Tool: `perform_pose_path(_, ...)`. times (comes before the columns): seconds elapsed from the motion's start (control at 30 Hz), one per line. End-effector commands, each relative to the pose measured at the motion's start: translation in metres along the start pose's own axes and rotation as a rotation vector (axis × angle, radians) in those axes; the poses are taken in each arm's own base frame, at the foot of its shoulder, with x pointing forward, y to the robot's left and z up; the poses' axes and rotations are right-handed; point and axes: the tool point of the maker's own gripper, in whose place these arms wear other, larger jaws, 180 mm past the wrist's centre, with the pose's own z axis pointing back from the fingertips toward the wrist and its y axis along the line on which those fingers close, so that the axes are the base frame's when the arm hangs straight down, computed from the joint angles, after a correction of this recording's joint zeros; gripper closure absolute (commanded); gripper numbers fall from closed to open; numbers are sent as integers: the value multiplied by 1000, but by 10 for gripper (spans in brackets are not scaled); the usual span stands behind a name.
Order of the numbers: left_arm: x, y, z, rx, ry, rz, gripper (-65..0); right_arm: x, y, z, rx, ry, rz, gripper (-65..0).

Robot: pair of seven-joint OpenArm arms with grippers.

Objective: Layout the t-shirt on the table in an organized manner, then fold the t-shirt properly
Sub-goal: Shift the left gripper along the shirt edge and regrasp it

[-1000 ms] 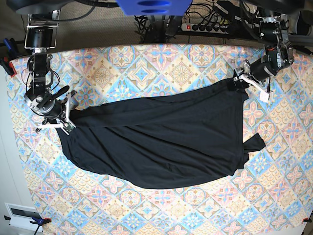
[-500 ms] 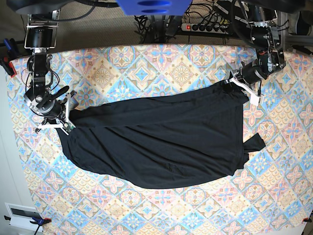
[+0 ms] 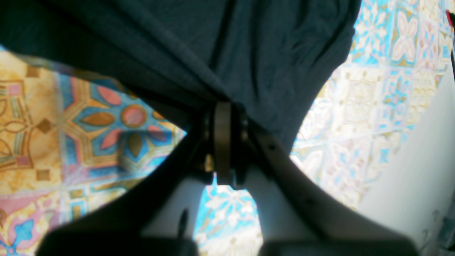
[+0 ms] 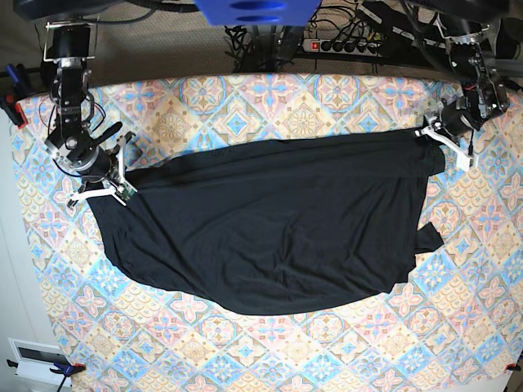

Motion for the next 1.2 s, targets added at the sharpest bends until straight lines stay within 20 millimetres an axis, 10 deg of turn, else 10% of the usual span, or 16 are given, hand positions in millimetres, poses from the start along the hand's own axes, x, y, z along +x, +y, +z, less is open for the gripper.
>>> perform_pose_path(0.0, 18, 9, 10, 30, -39, -30, 0, -3, -11, 5, -31, 11, 10, 0)
perform_pose_path(0.67, 26, 18, 17, 60, -41, -56, 0, -36, 20, 0, 43, 85, -14, 0)
perform_pose_path(1.17, 25, 17, 16, 59, -38, -56, 0, 5, 5, -14, 34, 15, 39, -42)
